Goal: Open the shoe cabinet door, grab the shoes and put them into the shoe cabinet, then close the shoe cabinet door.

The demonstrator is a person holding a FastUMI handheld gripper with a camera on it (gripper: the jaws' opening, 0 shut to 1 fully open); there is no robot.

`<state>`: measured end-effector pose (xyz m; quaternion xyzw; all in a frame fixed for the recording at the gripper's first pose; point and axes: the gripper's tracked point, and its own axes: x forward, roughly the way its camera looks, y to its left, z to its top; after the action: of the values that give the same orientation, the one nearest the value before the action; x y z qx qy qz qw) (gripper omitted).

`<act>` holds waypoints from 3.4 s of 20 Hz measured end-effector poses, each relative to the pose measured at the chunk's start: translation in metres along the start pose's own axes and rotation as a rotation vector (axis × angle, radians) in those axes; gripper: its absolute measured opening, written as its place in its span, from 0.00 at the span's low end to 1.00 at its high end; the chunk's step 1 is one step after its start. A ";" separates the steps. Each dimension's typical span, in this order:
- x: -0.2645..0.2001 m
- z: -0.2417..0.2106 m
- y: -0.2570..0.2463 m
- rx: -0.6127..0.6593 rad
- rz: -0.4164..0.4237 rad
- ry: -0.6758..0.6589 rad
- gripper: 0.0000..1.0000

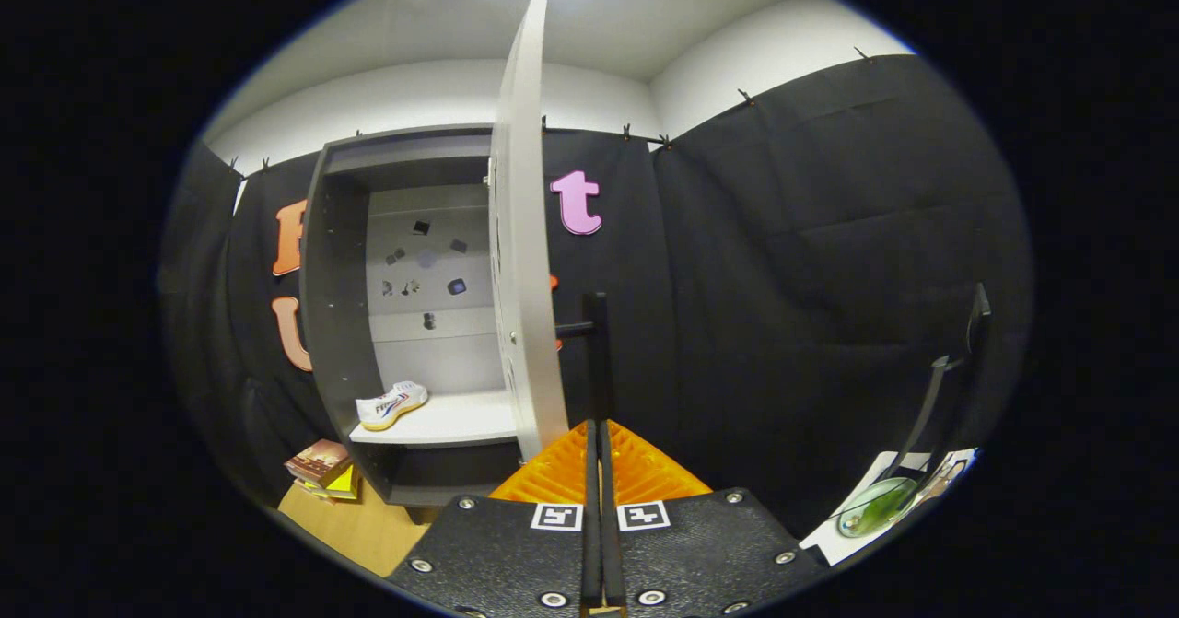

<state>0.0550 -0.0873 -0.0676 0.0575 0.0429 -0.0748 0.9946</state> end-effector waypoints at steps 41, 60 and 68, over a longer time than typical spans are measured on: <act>0.040 -0.358 0.125 -0.385 0.216 0.611 0.09; 0.089 -0.474 0.115 -0.493 0.217 0.852 0.22; 0.090 -0.461 0.129 -0.385 0.205 0.842 0.00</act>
<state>0.1282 0.0818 -0.5183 -0.0984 0.4493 0.0626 0.8857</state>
